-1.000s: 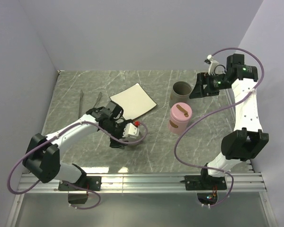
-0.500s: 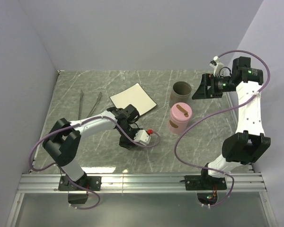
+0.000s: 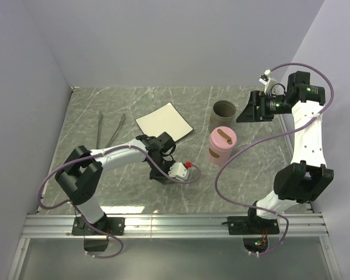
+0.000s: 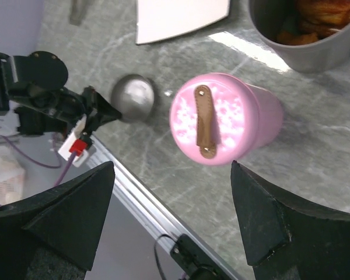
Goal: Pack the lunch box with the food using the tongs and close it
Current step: Pick up the box lid from the center of the board.
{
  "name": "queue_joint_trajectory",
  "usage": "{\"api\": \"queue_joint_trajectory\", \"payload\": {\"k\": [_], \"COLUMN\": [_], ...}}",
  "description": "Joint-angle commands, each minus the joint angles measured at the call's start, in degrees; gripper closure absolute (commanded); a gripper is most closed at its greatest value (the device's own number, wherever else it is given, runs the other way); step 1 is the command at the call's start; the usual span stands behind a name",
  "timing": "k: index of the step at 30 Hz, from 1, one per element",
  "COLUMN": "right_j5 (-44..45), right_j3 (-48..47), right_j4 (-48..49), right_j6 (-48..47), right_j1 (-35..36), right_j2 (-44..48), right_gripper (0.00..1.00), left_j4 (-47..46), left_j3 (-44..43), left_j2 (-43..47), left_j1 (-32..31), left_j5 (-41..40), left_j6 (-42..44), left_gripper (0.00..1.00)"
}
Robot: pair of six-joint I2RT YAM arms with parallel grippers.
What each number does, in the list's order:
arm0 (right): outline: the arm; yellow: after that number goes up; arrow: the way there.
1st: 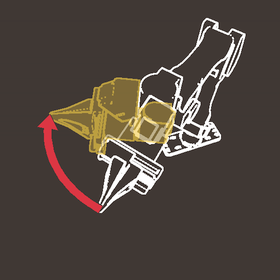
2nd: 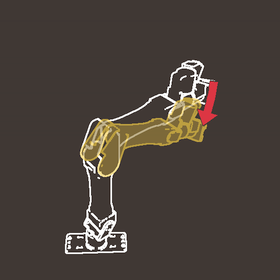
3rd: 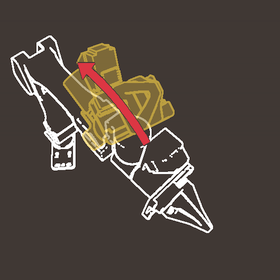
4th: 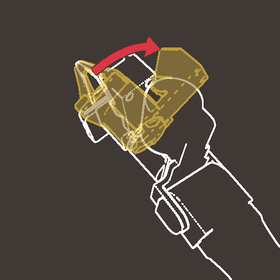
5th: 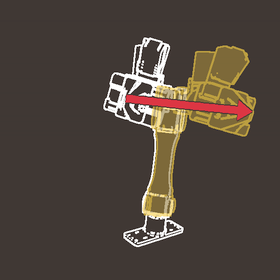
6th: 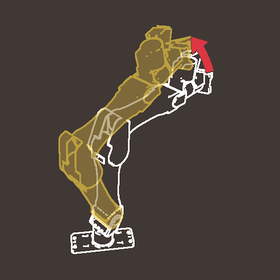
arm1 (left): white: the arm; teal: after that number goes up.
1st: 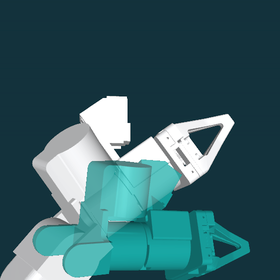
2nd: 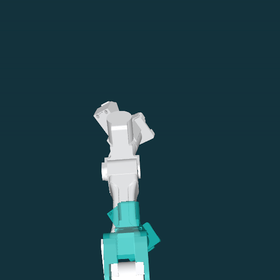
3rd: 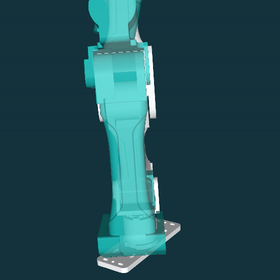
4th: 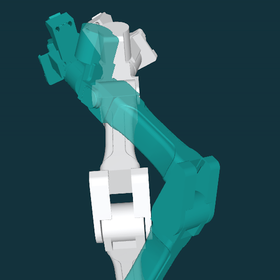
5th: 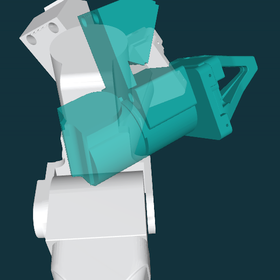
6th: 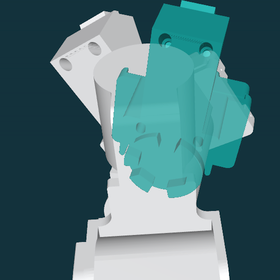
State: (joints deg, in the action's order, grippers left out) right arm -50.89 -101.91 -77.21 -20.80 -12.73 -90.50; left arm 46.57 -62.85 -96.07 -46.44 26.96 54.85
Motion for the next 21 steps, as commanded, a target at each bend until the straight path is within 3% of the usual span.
{"api": "queue_joint_trajectory", "payload": {"k": [1, 2, 7, 10, 11, 12, 13, 14, 16, 18, 21], "right_j5": [-5.17, -6.05, -13.16, -18.51, -19.93, -21.16, -23.26, -23.46, -22.94, -21.09, -18.46], "right_j3": [0.57, 0.66, 2.76, 7.14, 8.73, 12.40, 14.35, 16.54, 22.44, 26.47, 27.29], "right_j4": [-0.40, 0.04, 6.53, 17.15, 25.27, 30.31, 35.85, 48.17, 60.19, 75.70, 87.74], "right_j6": [1.28, 1.72, 8.29, 18.10, 21.03, 30.02, 34.72, 39.64, 53.10, 63.71, 72.18], "right_j1": [-0.45, -0.54, -0.45, -0.36, -0.28, 0.07, 0.42, 0.95, 3.23, 5.42, 11.66], "right_j2": [1.82, 1.82, 2.87, 4.97, 5.76, 7.43, 8.40, 9.45, 12.35, 13.85, 13.07], "right_gripper": [0.13, 0.13, 0.13, 0.14, 0.14, 0.14, 0.14, 0.14, 0.14, 0.14, 0.14], "left_j4": [-1.92, -2.53, -7.70, -20.34, -24.29, -33.90, -38.35, -42.31, -49.79, -51.22, -52.09], "left_j3": [-0.52, -0.95, -1.05, 0.88, 3.15, 4.48, 6.06, 8.16, 8.97, 7.05, 3.70], "left_j2": [4.13, 5.36, 15.09, 25.97, 28.98, 31.80, 36.70, 38.57, 41.56, 41.93, 41.84], "left_j1": [-0.15, -0.23, -0.15, 2.30, 3.18, 3.98, 3.98, 3.98, 3.90, 3.98, 3.98], "left_j5": [0.72, 0.81, 2.48, 3.79, 4.67, 3.64, 2.32, 1.52, 0.99, 0.55, 0.55], "left_j6": [-2.02, -2.46, -7.63, -16.92, -19.14, -21.25, -24.76, -25.14, -27.15, -28.91, -30.85], "left_gripper": [0.94, 0.99, 1.00, 1.00, 1.00, 1.00, 1.00, 1.00, 1.00, 1.00, 1.00]}}
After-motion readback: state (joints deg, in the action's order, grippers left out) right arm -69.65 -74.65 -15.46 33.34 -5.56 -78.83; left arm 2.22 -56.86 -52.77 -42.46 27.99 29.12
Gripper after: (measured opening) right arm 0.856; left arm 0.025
